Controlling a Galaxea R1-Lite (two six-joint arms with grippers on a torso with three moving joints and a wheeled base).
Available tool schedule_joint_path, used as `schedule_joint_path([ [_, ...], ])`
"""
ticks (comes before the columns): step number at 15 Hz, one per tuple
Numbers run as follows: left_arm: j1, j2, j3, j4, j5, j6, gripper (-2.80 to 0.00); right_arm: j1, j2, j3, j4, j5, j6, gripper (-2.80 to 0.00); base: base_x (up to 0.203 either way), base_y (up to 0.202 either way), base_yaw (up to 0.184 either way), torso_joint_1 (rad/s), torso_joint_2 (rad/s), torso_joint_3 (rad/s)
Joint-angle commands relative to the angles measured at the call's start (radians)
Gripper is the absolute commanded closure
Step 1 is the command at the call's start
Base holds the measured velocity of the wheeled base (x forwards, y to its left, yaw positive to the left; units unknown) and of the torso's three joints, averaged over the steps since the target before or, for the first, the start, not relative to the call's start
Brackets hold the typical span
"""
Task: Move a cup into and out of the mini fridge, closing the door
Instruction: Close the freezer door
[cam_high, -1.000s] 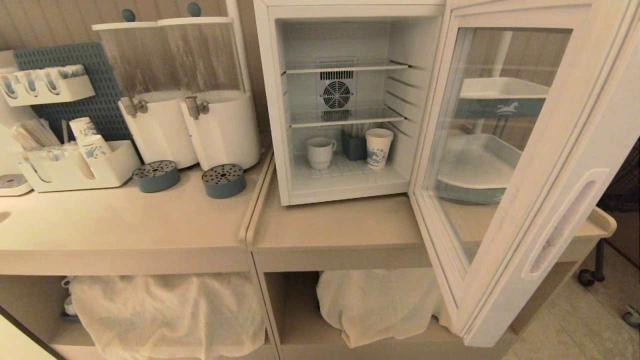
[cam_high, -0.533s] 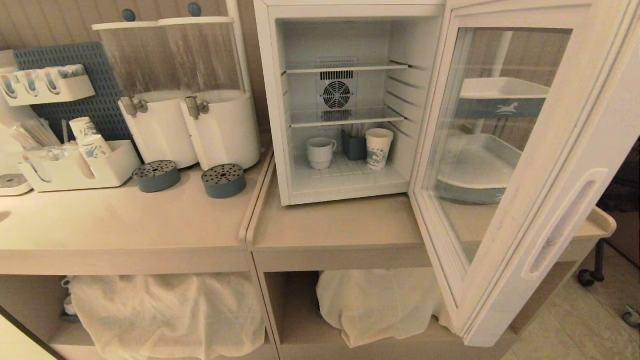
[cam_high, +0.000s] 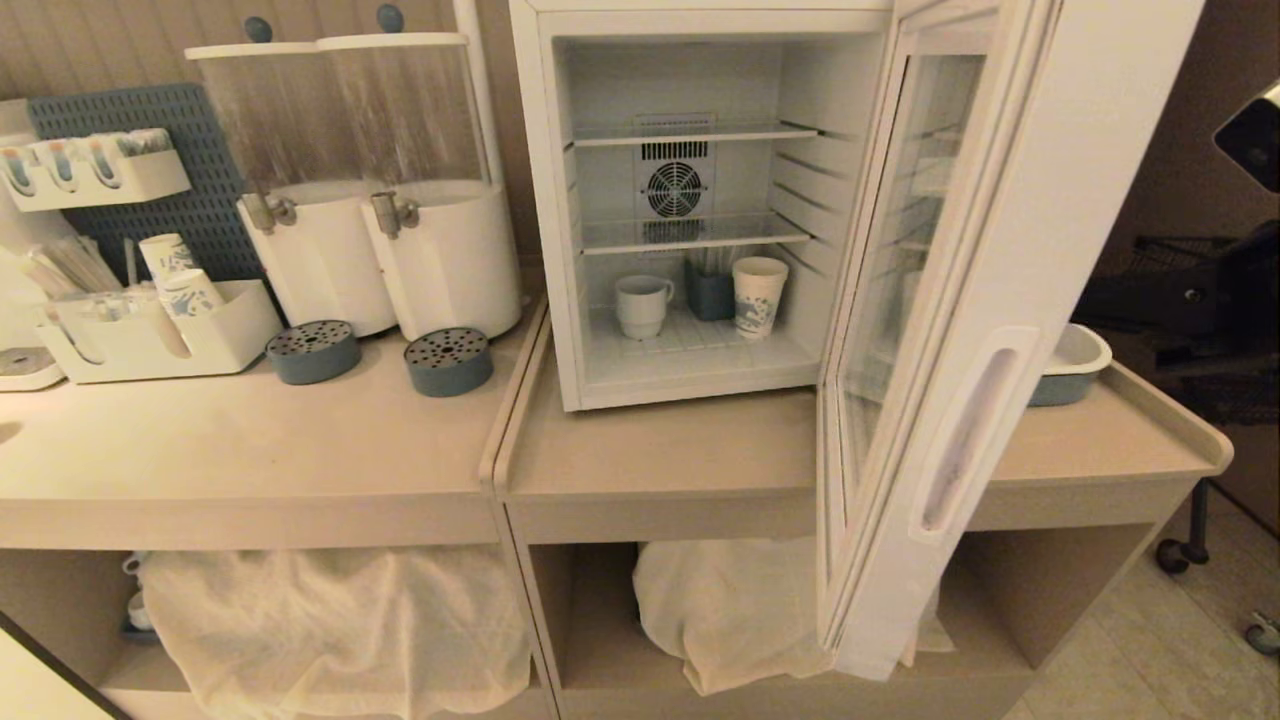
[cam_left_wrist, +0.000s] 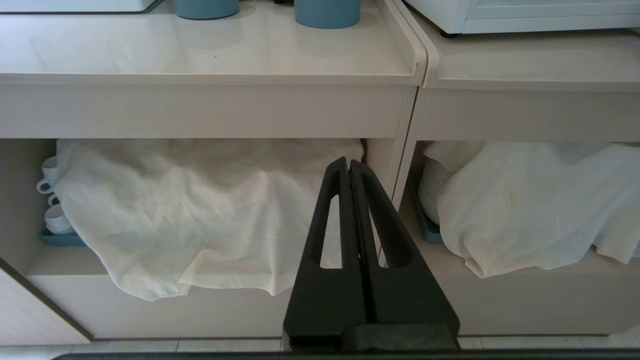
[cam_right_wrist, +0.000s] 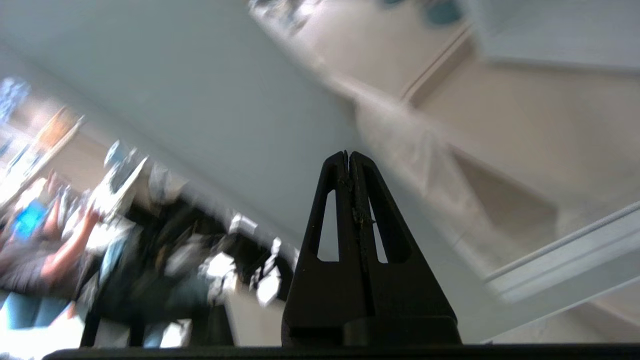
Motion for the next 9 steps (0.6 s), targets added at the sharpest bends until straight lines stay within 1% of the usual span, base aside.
schedule_joint_path([
  [1,0.000,0.000,0.002,-0.001,0.000,-0.001,0.00,0.082,0.045,-0.036,-0.049,-0.168,0.061,0.00,0.000,0.000,0.000,0.000,0.00,0.000],
  [2,0.001,0.000,0.002,-0.001,0.000,-0.002,0.00,0.152,0.087,-0.074,-0.095,-0.327,0.114,0.00,0.000,0.000,0.000,0.000,0.00,0.000],
  [3,0.001,0.000,0.002,-0.001,0.000,-0.002,0.00,0.207,0.131,-0.134,-0.119,-0.404,0.152,0.00,0.000,0.000,0.000,0.000,0.00,0.000],
  [4,0.000,0.000,0.002,-0.001,0.000,-0.002,0.00,0.242,0.163,-0.188,-0.121,-0.442,0.170,0.00,0.000,0.000,0.000,0.000,0.00,0.000],
  [6,0.002,0.000,0.002,-0.001,0.000,-0.002,0.00,0.309,0.237,-0.277,-0.087,-0.557,0.179,0.00,0.000,0.000,0.000,0.000,0.00,0.000],
  [8,0.002,0.001,0.002,-0.001,0.000,-0.002,0.00,0.350,0.319,-0.366,-0.039,-0.671,0.163,0.00,0.000,0.000,0.000,0.000,0.00,0.000],
  [9,0.002,0.000,0.002,-0.001,0.000,-0.002,0.00,0.355,0.365,-0.397,-0.019,-0.706,0.131,0.00,0.000,0.000,0.000,0.000,0.00,0.000],
])
